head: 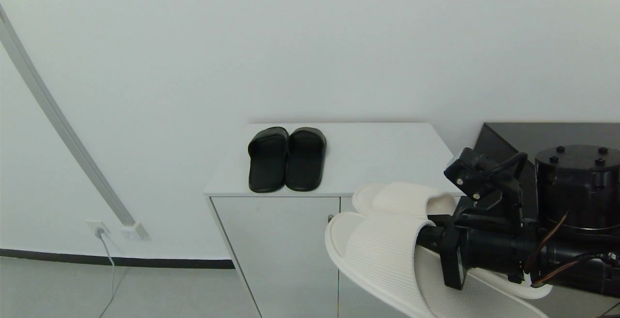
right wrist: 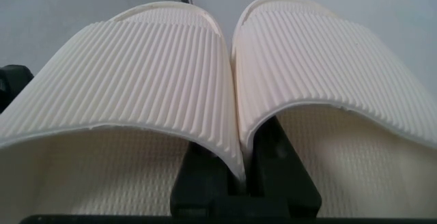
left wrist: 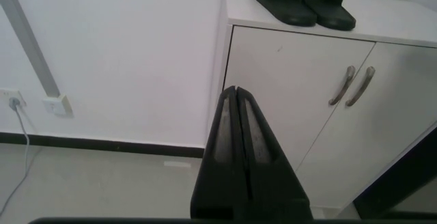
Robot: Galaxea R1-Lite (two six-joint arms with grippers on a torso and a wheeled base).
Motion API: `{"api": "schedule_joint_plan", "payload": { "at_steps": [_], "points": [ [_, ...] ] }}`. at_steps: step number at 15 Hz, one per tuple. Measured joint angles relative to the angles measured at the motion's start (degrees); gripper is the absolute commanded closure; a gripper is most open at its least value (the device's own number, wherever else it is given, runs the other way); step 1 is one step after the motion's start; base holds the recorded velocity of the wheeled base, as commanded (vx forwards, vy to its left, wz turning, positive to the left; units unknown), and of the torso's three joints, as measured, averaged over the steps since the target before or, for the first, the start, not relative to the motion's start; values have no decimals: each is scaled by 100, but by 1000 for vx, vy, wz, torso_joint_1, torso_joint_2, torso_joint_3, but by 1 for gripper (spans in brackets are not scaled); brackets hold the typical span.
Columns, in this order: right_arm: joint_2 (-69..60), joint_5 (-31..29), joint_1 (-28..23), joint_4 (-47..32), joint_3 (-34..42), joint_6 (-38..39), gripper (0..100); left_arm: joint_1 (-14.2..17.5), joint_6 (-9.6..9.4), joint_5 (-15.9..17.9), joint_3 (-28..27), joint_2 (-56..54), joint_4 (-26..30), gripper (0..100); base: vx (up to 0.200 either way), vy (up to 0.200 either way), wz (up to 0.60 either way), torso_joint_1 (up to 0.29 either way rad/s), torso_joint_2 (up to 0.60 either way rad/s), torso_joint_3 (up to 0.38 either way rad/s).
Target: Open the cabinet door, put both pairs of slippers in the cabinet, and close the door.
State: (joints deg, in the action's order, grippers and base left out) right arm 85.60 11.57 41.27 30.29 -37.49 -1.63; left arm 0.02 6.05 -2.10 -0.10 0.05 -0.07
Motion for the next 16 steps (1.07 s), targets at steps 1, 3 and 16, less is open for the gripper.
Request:
{"api": "schedule_joint_plan", "payload": {
  "at_steps": [1,3,16],
  "points": [
    [9,0,-1,16,2,-2,100,2,0,0,0,0,0,100,0,0,0,0,0,0],
    [23,6,2,22,11,-9,100,5,0,0,0,0,0,100,0,0,0,0,0,0],
    [310,2,33,315,61,-28,100,0,-20,-9,0,0,0,100,0,0,0,-182,445,262]
  ]
}}
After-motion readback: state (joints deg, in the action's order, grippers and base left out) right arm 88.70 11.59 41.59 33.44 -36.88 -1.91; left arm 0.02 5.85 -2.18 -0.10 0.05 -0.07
